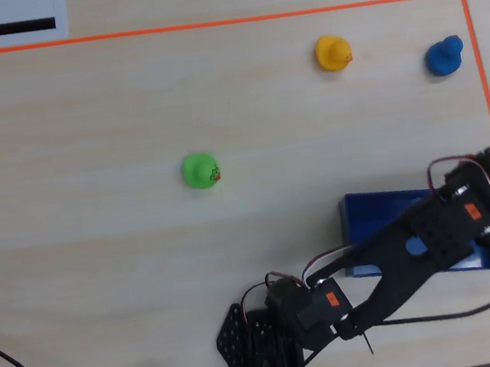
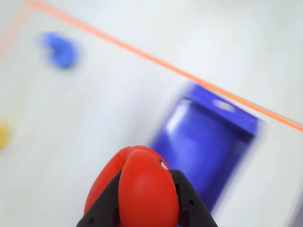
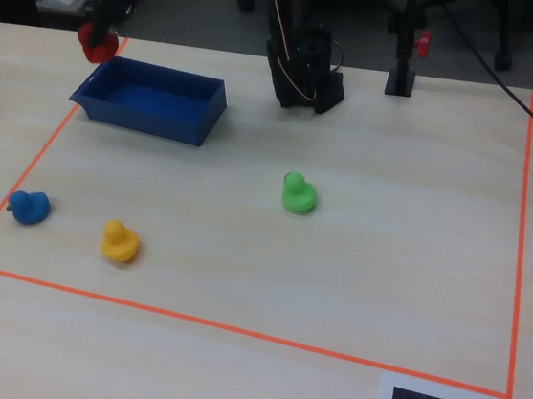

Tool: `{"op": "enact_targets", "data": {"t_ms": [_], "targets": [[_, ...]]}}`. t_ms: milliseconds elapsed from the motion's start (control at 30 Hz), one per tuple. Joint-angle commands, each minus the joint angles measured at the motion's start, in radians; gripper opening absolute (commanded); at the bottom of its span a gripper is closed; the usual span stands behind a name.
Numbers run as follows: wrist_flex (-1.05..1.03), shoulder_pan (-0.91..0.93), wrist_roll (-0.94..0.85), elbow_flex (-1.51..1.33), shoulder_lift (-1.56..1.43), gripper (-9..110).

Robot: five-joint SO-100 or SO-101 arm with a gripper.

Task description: Grasp red duck and put it into box.

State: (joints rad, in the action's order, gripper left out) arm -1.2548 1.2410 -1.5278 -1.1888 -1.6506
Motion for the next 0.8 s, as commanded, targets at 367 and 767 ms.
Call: {"op": "enact_targets", "data": {"t_ms": [367, 767], "targets": [[0.092, 0.17, -0.155, -0.238, 0.101, 0], [0.295, 0.11, -0.199, -0.239, 0.245, 17]]}}
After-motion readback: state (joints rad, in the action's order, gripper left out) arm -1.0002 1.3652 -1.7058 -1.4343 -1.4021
